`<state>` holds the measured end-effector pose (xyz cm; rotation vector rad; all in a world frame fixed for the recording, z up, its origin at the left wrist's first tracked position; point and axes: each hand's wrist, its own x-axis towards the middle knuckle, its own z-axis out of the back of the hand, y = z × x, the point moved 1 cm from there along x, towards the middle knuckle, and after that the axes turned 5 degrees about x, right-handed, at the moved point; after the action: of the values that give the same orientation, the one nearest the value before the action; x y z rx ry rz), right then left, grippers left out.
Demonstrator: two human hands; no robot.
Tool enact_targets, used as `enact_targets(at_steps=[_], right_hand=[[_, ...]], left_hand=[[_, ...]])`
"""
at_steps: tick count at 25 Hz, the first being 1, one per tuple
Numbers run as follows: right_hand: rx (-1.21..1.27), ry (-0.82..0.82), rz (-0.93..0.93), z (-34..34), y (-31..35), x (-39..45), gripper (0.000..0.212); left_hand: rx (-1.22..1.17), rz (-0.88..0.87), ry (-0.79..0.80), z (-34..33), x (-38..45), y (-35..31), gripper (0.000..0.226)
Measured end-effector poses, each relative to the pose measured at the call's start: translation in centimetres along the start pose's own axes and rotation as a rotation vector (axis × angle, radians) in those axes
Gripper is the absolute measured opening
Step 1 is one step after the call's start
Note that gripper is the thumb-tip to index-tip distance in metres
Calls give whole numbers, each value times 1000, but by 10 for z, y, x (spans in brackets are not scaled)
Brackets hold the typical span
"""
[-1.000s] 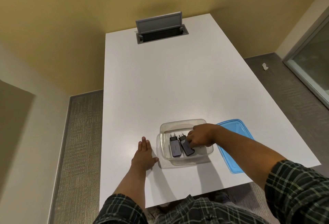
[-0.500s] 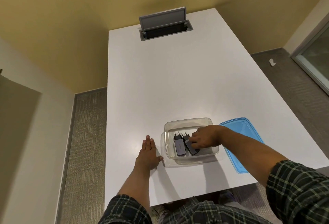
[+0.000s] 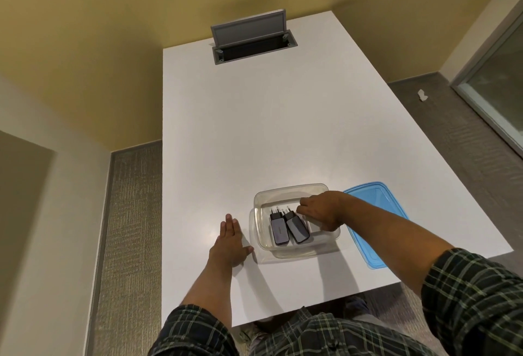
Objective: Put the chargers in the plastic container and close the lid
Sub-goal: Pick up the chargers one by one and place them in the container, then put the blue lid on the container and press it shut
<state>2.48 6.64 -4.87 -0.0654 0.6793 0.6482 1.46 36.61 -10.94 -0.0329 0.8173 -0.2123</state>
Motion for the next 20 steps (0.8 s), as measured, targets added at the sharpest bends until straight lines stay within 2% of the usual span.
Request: enact_targets(at_steps=[3,5,7,8,11,13,16,20], right_hand=[[-22,-33,-33,-1,6,-2,51],[-29,-101,-25,-1,8,-3,43],[-11,-212,-4,2,5,-6,31],[11,-287,0,4,2,-10,25],[56,-651,-14,4,-14,-24,17],[193,-869,-136,4,-27,-38,20],[334,-1059,-491,-1,-46,-62,36],[573,-1038,-827,-32,-65,-93,20]], left_hand=[[27,27,19,4,3,2,95],[86,44,-38,18,3,1,77],[97,60,-215,42,-1,-2,47],[72,68,-303,55,-3,-5,38],[15,59,-527,92,-9,-23,36],[-8,16,-641,112,-10,-46,36],[-3,-127,-729,134,-4,-92,29],[160,-389,-689,137,2,-168,24]])
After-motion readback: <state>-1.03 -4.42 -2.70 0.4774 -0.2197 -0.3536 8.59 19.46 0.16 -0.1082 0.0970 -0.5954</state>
